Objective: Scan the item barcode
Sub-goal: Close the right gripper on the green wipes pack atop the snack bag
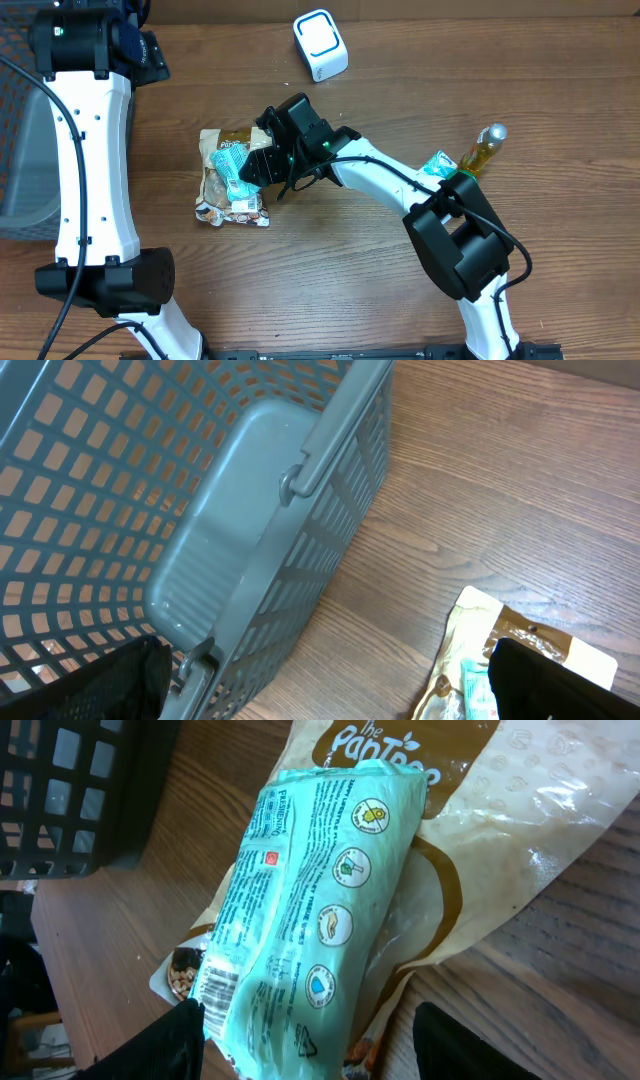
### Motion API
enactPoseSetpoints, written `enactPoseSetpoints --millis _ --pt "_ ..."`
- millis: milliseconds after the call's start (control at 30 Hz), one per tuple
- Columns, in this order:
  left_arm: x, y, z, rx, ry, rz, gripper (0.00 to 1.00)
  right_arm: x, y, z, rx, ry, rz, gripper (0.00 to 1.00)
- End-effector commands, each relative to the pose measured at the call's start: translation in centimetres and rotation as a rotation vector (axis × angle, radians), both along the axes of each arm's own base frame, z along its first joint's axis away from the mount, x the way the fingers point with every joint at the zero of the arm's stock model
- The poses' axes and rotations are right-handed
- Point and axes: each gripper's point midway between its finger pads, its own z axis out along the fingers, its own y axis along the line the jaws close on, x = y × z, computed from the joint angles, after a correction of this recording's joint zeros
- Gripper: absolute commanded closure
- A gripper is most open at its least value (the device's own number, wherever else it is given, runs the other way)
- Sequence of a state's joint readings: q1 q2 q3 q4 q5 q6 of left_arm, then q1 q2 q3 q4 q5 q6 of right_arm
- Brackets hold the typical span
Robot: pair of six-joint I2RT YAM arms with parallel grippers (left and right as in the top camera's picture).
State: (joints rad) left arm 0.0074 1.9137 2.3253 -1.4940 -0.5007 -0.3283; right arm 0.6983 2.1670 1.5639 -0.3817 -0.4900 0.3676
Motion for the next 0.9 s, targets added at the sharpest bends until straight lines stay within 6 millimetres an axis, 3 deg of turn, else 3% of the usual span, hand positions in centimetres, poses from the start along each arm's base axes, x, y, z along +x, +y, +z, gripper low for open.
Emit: enactPoseSetpoints --millis 0,100,267,433,667,867 --pt "0.0 -0.1 0.8 0.004 -0.018 -0.017 0.01 -0.5 0.5 -1.5 -0.014 0.018 0.002 0.39" --pt "0.0 -0.1 0.8 0.004 -0.018 -0.017 0.01 -0.3 0.6 -2.0 -0.008 0.044 -0.027 0.50" --pt "0.0 -0.1 0.8 0.004 -0.018 -0.017 0.00 -0.4 0.9 -1.8 0.011 0.044 -0.016 0.79" --pt "0.0 -0.1 0.8 0.004 -0.018 -0.017 0.01 -0.6 1.3 0.5 0.082 0.053 0.021 0.96" --pt "0.0 -0.1 0.8 0.004 -0.018 -0.017 0.01 0.4 -0.2 6.0 0.130 -0.009 -0.009 0.96" --pt "0.0 -0.1 0.8 0.004 -0.018 -0.017 0.01 0.2 -4.2 6.2 0.050 0.094 -0.074 0.96"
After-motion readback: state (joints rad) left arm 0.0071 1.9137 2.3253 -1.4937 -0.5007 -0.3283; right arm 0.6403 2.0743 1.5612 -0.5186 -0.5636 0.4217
